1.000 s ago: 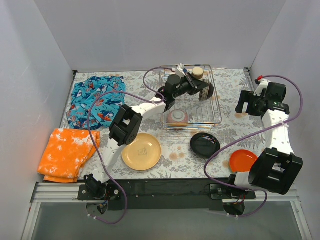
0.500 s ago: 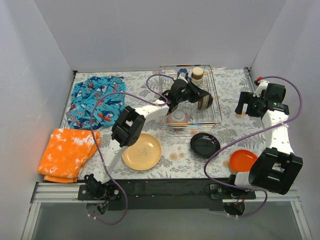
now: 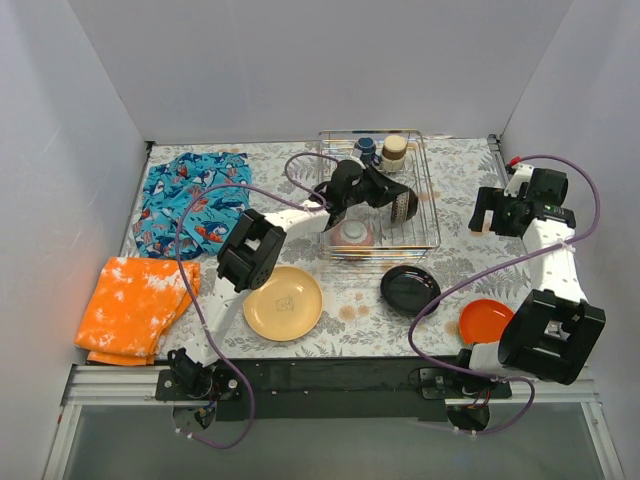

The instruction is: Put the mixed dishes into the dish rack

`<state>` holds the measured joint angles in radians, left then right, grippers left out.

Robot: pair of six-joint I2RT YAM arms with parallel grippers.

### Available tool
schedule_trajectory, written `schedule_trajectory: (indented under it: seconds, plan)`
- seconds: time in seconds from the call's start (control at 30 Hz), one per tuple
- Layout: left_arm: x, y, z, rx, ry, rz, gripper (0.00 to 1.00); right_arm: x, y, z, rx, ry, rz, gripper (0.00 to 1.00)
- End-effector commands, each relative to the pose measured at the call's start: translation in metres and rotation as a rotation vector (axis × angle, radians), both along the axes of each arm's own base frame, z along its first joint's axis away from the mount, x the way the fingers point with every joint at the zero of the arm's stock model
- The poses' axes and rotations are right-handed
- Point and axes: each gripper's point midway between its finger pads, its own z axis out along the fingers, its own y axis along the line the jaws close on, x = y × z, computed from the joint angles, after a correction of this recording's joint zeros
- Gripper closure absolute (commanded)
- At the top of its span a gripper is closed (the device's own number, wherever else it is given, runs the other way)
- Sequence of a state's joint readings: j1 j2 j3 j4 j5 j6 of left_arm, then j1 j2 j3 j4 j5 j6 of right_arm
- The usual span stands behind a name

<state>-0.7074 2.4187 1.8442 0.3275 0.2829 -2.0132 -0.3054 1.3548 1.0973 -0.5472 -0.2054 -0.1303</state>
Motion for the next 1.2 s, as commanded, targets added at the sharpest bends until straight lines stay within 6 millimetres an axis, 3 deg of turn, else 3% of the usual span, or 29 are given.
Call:
schedule_trajectory:
  seconds: [0.0,0.1,0.23,0.33,0.43,0.6,0.8,0.87,1.1,1.13,1.17]
  plan:
    - [0.009,0.044,0.039,-0.117,0.212,0.087,0.98,0.010,0.003,-0.002,0.015,-0.026,0.020,0.02]
    - [0.010,0.062,0.040,-0.087,0.187,0.102,0.82,0.014,0.006,-0.005,0.037,-0.030,0.023,0.02]
    - [0.007,0.079,0.056,-0.047,0.098,0.098,0.57,0.024,0.014,-0.004,0.056,-0.039,0.048,0.02]
    - [0.004,0.087,0.049,-0.013,0.086,0.091,0.51,0.032,0.017,-0.002,0.063,-0.047,0.060,0.01]
    - [0.002,0.090,0.057,0.003,0.038,0.078,0.46,0.039,0.020,-0.001,0.078,-0.052,0.066,0.02]
    - [0.005,0.094,0.087,0.099,-0.130,0.050,0.28,0.051,0.024,0.012,0.098,-0.088,0.078,0.02]
    - [0.014,0.137,0.104,0.320,-0.368,0.043,0.22,0.066,0.050,0.029,0.186,-0.130,0.133,0.02]
    - [0.012,0.150,0.120,0.368,-0.458,0.041,0.21,0.071,0.065,0.030,0.205,-0.127,0.173,0.02]
    - [0.002,0.185,0.123,0.670,-0.801,-0.009,0.16,0.090,0.102,0.043,0.281,-0.149,0.246,0.02]
    - [0.000,0.193,0.111,0.746,-0.819,-0.036,0.15,0.093,0.106,0.043,0.293,-0.145,0.250,0.02]
    - [-0.001,0.200,0.113,0.779,-0.834,-0.027,0.15,0.094,0.109,0.043,0.299,-0.142,0.252,0.02]
